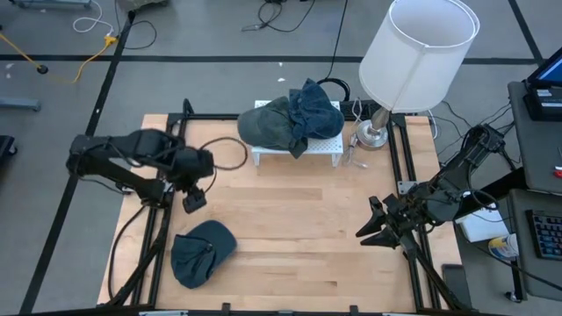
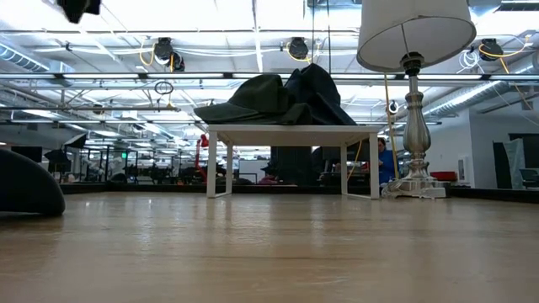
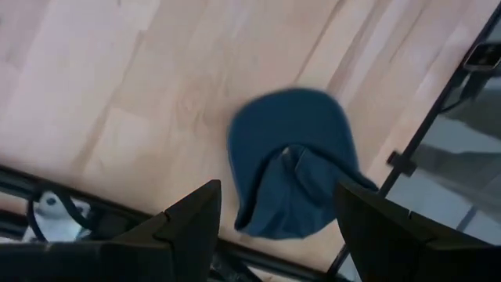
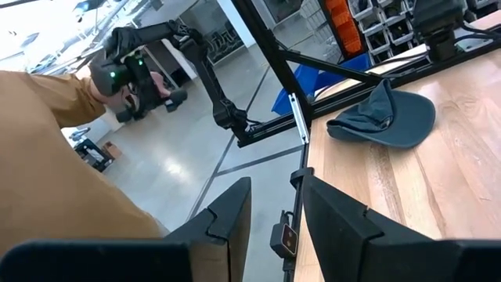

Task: Pick & Place hat
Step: Stack the blue cap on top of the gray blue on the shelf

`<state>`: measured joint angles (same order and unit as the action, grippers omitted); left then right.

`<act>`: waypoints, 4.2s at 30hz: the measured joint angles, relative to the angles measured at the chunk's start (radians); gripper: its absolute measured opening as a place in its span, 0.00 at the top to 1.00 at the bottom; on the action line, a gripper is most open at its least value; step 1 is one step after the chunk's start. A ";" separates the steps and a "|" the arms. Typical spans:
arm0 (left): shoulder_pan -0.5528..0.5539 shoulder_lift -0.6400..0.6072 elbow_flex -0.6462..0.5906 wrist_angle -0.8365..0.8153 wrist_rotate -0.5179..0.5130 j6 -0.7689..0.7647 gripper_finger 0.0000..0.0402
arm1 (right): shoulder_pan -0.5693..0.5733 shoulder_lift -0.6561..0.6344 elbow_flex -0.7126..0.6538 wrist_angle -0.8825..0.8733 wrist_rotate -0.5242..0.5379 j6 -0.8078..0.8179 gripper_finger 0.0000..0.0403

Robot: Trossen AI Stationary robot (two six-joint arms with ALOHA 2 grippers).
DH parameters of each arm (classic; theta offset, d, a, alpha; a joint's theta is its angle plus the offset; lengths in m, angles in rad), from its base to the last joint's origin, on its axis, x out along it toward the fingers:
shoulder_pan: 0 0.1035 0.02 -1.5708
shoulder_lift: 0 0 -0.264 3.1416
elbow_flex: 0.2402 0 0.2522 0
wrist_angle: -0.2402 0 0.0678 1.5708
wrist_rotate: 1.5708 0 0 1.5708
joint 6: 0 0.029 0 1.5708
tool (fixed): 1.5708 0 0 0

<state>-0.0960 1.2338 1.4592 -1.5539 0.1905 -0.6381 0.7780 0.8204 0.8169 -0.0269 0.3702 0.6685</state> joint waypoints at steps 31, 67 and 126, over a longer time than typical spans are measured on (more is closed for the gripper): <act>-0.325 -0.024 -0.815 0.638 0.031 -0.437 0.38 | 0.000 0.000 0.000 0.000 -0.001 0.000 0.73; -0.330 -0.024 -0.680 0.698 -0.142 -0.454 0.99 | -0.013 0.144 0.001 0.054 0.431 -0.008 0.42; -0.291 0.593 0.746 0.582 -1.281 0.886 0.89 | -0.297 0.565 0.883 -0.354 0.616 -1.111 0.98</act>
<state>-0.3874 1.8263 2.2051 -0.9714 -1.0910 0.2479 0.4814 1.3851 1.7001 -0.3809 0.9862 -0.4423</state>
